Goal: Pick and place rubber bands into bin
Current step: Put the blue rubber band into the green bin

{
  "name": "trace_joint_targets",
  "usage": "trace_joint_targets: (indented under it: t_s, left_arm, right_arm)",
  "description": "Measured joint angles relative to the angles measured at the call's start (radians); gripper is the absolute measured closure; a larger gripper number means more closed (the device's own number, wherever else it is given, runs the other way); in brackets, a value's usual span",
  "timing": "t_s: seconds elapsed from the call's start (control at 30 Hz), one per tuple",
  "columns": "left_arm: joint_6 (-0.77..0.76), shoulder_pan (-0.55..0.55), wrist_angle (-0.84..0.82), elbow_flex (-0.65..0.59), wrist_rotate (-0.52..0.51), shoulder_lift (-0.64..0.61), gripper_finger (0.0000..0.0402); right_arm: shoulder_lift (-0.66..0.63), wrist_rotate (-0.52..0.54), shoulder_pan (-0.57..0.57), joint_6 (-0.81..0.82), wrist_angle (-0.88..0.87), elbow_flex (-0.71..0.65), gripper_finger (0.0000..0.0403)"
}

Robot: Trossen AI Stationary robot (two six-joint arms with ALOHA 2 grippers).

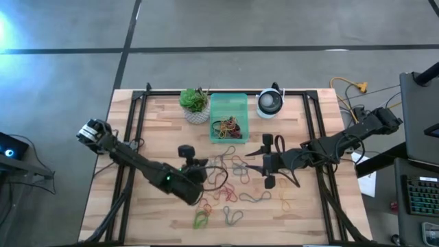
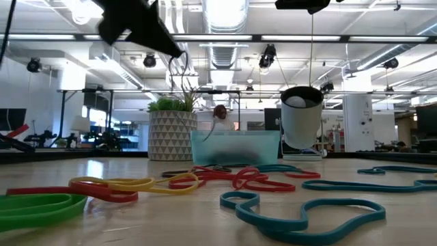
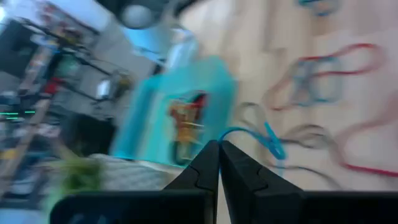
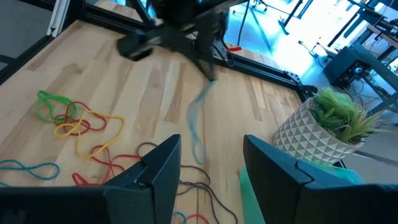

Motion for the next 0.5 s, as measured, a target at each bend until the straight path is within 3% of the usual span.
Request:
trace_joint_targets:
  t_s: [0.3,0.5]
  left_arm:
    - [0.273,0.191,0.129,0.037,-0.023,-0.013,0.0402]
    - [0.469,0.344,0.331,0.036,0.081,-0.013,0.0401]
  right_arm:
    - [0.000,0.000,0.000,0.000,-0.002,-0.002,0.0234]
    - [0.000,0.000,0.000,-0.004,-0.002,-0.004,0.0234]
